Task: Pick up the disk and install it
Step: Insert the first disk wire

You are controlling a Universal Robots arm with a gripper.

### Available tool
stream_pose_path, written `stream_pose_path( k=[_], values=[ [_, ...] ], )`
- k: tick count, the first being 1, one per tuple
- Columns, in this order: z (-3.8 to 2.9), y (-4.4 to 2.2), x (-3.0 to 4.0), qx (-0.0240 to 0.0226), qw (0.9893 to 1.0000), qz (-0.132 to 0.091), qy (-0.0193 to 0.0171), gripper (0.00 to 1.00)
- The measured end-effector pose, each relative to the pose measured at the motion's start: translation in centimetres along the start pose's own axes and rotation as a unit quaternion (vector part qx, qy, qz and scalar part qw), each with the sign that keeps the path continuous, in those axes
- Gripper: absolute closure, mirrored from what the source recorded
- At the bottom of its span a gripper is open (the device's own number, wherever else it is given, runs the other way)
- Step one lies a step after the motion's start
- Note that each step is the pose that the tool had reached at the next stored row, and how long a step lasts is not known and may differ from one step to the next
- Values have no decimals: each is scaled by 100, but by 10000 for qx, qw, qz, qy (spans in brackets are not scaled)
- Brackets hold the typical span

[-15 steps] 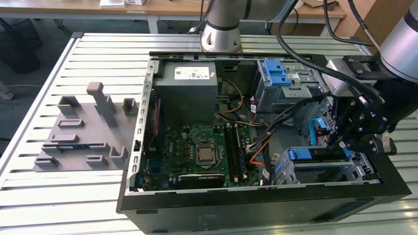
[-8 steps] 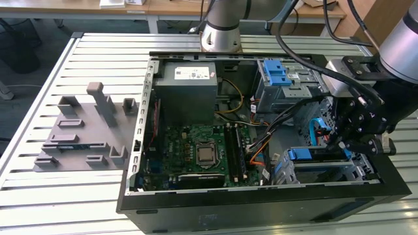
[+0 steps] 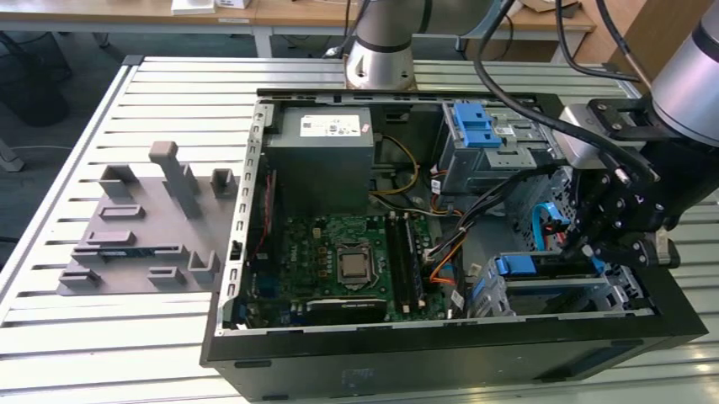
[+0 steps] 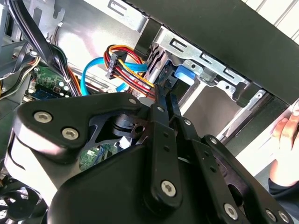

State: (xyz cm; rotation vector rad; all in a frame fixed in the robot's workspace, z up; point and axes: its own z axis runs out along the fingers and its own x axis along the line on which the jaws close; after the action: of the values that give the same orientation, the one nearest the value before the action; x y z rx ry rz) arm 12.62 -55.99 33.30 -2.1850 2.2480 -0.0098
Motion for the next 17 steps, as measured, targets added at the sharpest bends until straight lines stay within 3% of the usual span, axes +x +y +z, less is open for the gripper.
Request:
stream_pose_path(
  k=[9, 17],
  values=[
    [38, -8, 19, -2, 10000, 0, 0, 84],
    [32, -8, 23, -2, 10000, 0, -1, 83]
  ],
)
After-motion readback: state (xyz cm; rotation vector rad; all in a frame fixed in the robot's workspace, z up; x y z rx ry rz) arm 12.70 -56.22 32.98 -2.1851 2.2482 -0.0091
